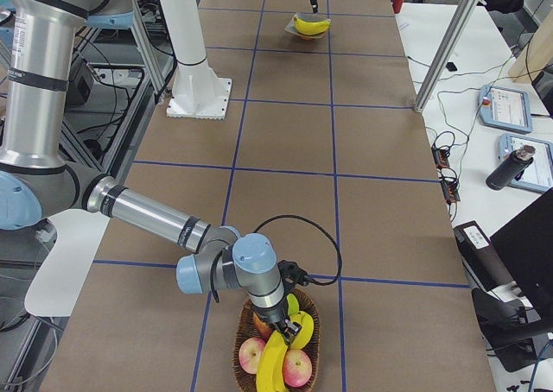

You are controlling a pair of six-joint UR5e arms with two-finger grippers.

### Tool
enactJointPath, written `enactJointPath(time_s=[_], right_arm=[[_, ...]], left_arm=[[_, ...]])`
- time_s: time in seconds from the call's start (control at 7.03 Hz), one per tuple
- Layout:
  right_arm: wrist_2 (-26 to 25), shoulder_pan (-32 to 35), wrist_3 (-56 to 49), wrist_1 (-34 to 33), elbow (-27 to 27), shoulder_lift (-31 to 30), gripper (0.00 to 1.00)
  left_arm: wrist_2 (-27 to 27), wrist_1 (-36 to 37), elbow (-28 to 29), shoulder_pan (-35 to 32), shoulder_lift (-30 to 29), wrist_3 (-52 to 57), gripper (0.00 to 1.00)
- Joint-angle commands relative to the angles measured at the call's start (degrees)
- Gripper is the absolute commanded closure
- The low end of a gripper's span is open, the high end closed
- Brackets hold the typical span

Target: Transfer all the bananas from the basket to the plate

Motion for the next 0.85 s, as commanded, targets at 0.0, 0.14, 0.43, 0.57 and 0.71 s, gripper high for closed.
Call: enactJointPath(time_s=[0.0,0.14,0.43,0.57,0.71], right_arm=[[0.4,1.0,-0.4,-7.4,5.1,2.2,1.00],[0.5,1.0,0.0,-13.0,8.0,4.3,1.00],[3.7,1.0,11.8,-18.0,10.9,8.9,1.00],[7.8,0.8,15.7,-18.5,10.9,11.5,1.00],[11.7,0.2,20.5,-18.7,10.9,13.9,1.00]], left_arm=[[0.0,-0.1,-0.1,0.0,0.1,0.0,0.01],[0.0,-0.1,-0.1,0.0,0.1,-0.1,0.01],[0.0,-0.1,-0.2,0.0,0.2,-0.3,0.01],[0.0,-0.1,-0.2,0.0,0.2,-0.5,0.01],[0.0,-0.1,-0.2,0.1,0.0,-0.6,0.01]])
